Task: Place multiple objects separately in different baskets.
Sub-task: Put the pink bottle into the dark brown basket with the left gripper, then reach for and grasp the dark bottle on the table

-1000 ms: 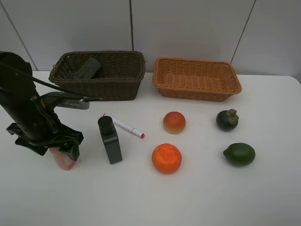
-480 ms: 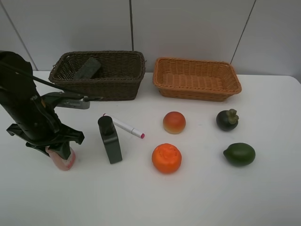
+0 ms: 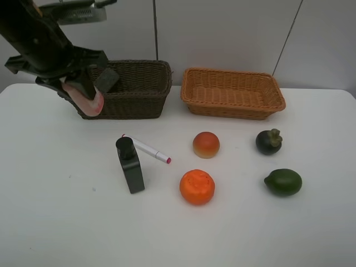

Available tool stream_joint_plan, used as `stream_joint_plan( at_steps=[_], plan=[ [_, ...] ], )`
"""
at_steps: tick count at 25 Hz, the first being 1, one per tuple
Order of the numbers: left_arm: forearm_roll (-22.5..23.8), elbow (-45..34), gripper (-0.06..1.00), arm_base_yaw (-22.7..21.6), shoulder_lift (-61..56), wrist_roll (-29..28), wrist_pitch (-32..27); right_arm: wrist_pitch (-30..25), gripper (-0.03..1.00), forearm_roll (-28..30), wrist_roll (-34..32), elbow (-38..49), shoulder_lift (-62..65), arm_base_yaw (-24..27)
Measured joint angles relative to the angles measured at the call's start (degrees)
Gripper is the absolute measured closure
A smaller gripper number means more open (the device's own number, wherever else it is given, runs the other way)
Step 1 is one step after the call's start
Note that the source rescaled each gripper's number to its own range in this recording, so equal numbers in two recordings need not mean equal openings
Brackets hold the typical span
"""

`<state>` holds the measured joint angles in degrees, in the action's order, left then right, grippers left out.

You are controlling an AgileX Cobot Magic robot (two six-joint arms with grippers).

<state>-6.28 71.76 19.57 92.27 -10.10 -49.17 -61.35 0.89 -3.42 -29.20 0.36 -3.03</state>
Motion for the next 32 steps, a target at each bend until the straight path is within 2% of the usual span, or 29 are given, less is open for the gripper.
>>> stream_joint_plan(
  at_steps=[8,14,16,18,19,21,25,27,32],
  plan=[
    [1.9,18.8,0.68,-0.2,17.7,-0.2,13.3,0.0,-0.03,0.0,0.0,0.0,0.0,0.0],
    [2.0,26.9,0.65,-0.2,28.8,-0.2,18.0,0.0,-0.03,0.0,0.0,0.0,0.0,0.0],
    [2.0,27.5,0.46,-0.2,30.8,-0.2,18.2,0.0,-0.03,0.0,0.0,0.0,0.0,0.0],
    [2.0,27.6,0.16,-0.2,31.9,-0.2,18.0,0.0,-0.03,0.0,0.0,0.0,0.0,0.0],
    [2.1,27.6,0.06,-0.2,32.1,-0.2,17.6,0.0,-0.03,0.0,0.0,0.0,0.0,0.0],
    [2.0,27.6,-0.02,-0.2,32.1,-0.2,16.3,0.0,-0.03,0.0,0.0,0.0,0.0,0.0],
    [-0.9,29.1,-0.06,-0.2,30.0,-2.7,11.4,0.0,-0.03,0.0,0.0,0.0,0.0,0.0],
    [-3.0,31.1,-0.06,-0.2,27.7,-5.0,5.4,0.0,-0.03,0.0,0.0,0.0,0.0,0.0],
    [-4.8,35.4,-0.06,-0.2,22.6,-8.9,-15.4,0.0,-0.03,0.0,0.0,0.0,0.0,0.0]
  ],
)
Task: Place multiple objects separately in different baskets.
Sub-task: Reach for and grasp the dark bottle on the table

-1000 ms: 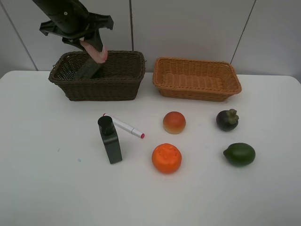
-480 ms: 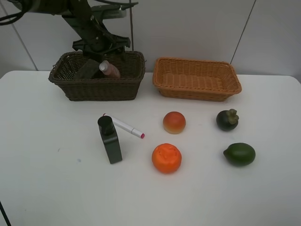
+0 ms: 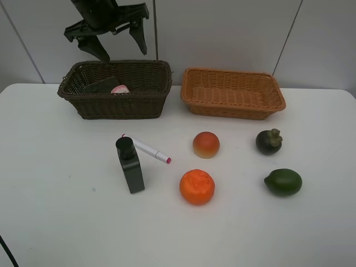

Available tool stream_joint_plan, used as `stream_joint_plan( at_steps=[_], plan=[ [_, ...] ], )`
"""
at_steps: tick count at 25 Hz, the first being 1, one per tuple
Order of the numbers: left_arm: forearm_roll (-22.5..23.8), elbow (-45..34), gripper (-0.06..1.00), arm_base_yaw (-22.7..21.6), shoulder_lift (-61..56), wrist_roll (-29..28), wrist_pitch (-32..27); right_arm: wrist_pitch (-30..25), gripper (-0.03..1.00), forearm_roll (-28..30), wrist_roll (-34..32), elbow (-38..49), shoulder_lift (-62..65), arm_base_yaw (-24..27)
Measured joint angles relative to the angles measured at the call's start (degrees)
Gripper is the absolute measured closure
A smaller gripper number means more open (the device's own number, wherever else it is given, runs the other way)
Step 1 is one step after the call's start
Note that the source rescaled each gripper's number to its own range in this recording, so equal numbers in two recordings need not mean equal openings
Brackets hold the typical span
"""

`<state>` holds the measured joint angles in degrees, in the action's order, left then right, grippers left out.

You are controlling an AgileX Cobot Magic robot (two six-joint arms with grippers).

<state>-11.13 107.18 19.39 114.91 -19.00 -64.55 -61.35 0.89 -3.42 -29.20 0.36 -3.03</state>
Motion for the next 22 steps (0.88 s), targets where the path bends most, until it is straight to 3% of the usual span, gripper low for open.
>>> stream_joint_plan(
  at_steps=[2,6,14,22],
  plan=[
    [-0.5,0.1,-0.06,0.1,-0.9,-0.3,-3.6,0.0,-0.03,0.0,0.0,0.0,0.0,0.0],
    [-2.7,-4.6,-0.06,1.4,-2.3,-0.4,-4.1,0.0,-0.03,0.0,0.0,0.0,0.0,0.0],
    [-4.2,-22.3,-0.06,10.7,-7.0,-4.9,-4.2,0.0,-0.03,0.0,0.0,0.0,0.0,0.0],
    [2.2,-26.9,-0.06,15.9,-7.1,-10.9,-4.2,0.0,-0.03,0.0,0.0,0.0,0.0,0.0]
  ],
)
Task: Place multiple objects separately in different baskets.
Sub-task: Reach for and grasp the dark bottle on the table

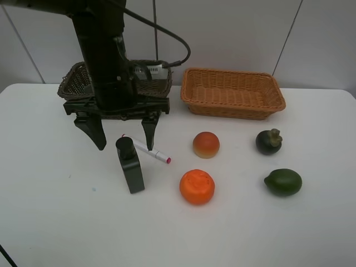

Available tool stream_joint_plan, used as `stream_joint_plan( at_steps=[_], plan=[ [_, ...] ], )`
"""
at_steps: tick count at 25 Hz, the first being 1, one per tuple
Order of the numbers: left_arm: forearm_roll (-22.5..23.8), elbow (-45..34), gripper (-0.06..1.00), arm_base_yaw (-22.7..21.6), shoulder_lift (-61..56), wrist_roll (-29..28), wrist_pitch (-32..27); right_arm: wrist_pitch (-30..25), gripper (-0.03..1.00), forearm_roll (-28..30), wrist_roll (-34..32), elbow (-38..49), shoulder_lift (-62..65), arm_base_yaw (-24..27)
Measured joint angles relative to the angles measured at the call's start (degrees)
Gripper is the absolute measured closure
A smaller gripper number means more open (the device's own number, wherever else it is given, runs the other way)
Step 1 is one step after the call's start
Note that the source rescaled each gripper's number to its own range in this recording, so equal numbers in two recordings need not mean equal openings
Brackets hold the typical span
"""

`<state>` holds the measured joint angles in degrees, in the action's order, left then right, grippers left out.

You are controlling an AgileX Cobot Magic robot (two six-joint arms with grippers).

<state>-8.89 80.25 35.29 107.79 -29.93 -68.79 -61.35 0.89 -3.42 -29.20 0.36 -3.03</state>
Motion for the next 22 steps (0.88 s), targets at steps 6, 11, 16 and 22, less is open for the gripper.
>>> stream_joint_plan(
  at_steps=[6,11,16,22],
  plan=[
    [1.5,0.0,-0.06,0.0,0.0,-1.8,0.0,0.0,-0.03,0.0,0.0,0.0,0.0,0.0],
    [1.7,0.0,-0.06,0.1,0.4,-2.4,0.0,0.0,-0.03,0.0,0.0,0.0,0.0,0.0],
    [1.9,0.0,-0.06,0.1,5.1,-1.2,0.2,0.0,-0.03,0.0,0.0,0.0,0.0,0.0],
    [2.1,0.0,-0.06,0.1,8.4,-0.9,4.4,0.0,-0.03,0.0,0.0,0.0,0.0,0.0]
  ],
)
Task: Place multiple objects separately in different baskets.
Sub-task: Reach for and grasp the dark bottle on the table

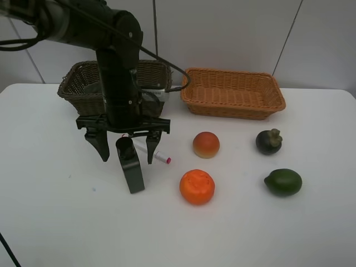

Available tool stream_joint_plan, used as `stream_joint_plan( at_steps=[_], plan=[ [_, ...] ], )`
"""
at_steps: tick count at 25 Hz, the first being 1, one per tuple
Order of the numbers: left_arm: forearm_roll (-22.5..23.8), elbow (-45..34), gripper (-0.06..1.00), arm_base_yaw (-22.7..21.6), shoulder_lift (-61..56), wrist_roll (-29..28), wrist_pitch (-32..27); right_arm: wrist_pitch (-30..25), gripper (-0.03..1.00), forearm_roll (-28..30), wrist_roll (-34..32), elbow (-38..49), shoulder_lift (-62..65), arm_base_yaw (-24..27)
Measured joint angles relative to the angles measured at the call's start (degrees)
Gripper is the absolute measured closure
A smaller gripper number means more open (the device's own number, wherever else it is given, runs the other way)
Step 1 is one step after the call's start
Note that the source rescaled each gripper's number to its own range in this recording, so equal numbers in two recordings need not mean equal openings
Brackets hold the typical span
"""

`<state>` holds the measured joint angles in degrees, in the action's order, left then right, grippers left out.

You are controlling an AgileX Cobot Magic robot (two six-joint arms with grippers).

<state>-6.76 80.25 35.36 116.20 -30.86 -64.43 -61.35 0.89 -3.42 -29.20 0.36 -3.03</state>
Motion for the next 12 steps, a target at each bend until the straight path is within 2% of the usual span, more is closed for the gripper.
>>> stream_joint_plan(
  at_steps=[12],
  plan=[
    [0.0,0.0,-0.05,0.0,4.2,0.5,1.3,0.0,-0.03,0.0,0.0,0.0,0.0,0.0]
  ],
)
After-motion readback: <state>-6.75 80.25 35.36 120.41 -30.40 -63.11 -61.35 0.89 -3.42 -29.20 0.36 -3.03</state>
